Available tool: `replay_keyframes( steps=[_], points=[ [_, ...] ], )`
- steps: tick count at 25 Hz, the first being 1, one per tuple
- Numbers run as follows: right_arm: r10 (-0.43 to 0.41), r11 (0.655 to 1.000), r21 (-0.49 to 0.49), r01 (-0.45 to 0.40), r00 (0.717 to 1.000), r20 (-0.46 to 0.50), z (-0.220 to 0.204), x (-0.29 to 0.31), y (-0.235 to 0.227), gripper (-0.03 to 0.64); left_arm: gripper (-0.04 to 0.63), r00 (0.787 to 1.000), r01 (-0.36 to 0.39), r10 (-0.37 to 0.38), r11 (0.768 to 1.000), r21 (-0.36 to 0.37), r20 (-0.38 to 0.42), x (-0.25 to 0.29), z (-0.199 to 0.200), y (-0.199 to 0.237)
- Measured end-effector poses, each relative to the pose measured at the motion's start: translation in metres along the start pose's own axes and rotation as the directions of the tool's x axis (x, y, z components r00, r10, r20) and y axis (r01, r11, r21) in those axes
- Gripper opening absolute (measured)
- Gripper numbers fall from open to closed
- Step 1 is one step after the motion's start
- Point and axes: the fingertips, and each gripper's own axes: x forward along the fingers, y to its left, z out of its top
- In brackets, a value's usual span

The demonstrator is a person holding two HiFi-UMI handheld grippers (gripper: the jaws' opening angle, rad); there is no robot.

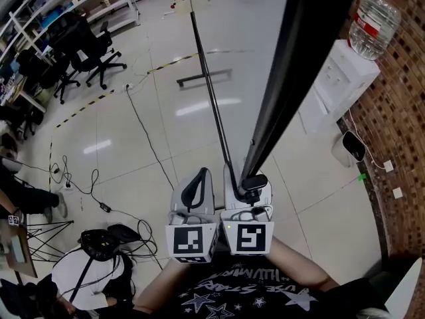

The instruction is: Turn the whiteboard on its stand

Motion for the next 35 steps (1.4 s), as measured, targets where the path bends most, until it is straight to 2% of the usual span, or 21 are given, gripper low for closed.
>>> replay_keyframes(
  steps=[12,19,23,25,27,30,33,35],
  points=[
    [0.018,1.0,0.017,-0.018,1.0,-0.009,-0.001,-0.021,-0.001,0.123,0.005,0.997,-0.074,0.074,0.997,0.022,0.012,-0.019,0.0,-0.01],
    [0.006,1.0,0.022,-0.006,1.0,-0.009,-0.002,-0.022,0.0,0.12,0.005,0.998,-0.048,0.046,0.997,0.053,0.029,-0.022,-0.002,-0.007],
    [0.014,1.0,-0.014,-0.013,1.0,0.012,-0.003,-0.023,0.001,0.122,0.005,0.999,-0.038,0.037,0.999,0.03,0.015,-0.025,-0.001,-0.002],
    [0.035,0.997,-0.064,-0.034,0.999,0.006,-0.006,-0.026,0.003,0.141,0.005,1.0,-0.028,0.028,0.999,0.022,0.011,-0.026,-0.001,-0.003],
    [0.045,0.997,-0.063,-0.044,0.999,0.01,-0.006,-0.031,0.004,0.201,0.005,1.0,-0.021,0.021,1.0,0.017,0.007,-0.028,-0.001,-0.004],
    [0.06,0.996,-0.068,-0.059,0.998,0.012,-0.002,-0.042,0.004,0.233,0.005,1.0,-0.024,0.024,1.0,0.01,-0.002,-0.034,-0.005,-0.002],
    [0.096,0.992,-0.076,-0.097,0.995,-0.019,-0.002,-0.051,0.01,0.262,0.005,1.0,-0.025,0.025,1.0,0.007,-0.014,-0.04,-0.012,-0.005],
    [0.09,0.994,-0.065,-0.093,0.995,-0.038,-0.003,-0.058,0.009,0.28,0.005,1.0,-0.021,0.021,1.0,0.005,-0.016,-0.045,-0.014,-0.009]
  ],
)
